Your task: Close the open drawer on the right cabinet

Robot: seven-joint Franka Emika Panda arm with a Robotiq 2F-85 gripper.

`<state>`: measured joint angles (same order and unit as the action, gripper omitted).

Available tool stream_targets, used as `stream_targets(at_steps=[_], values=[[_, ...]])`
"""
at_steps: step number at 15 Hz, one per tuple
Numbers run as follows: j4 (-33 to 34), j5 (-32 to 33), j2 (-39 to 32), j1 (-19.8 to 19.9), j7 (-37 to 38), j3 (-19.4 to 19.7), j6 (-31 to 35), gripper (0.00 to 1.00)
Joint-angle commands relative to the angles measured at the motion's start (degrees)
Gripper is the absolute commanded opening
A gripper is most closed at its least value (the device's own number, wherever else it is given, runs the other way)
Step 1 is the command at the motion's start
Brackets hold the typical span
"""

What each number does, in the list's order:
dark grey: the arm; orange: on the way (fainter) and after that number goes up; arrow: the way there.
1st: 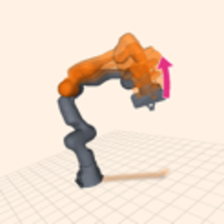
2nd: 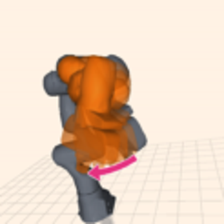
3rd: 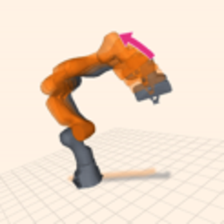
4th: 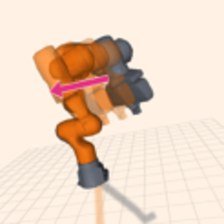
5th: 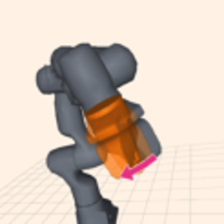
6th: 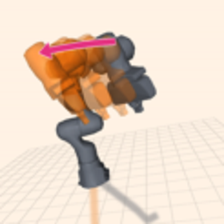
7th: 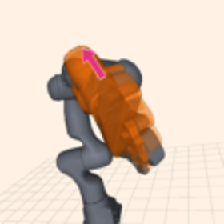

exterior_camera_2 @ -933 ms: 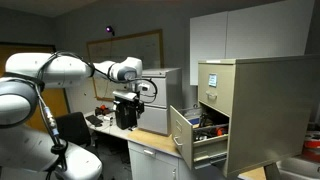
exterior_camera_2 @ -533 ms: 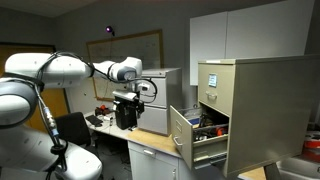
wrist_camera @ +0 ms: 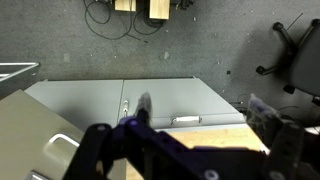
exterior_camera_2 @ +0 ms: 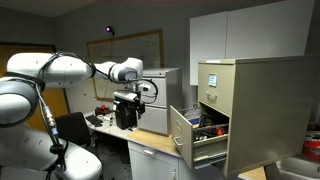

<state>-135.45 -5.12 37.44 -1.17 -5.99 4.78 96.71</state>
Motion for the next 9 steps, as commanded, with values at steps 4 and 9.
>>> stream_targets(at_steps=[4,9], values=[[-0.8,1.8,-5.5,3.0,12.0,-6.0,14.4,0.75],[-2.9,10.2,-14.2,4.2,20.2,-11.8,33.1,0.42]])
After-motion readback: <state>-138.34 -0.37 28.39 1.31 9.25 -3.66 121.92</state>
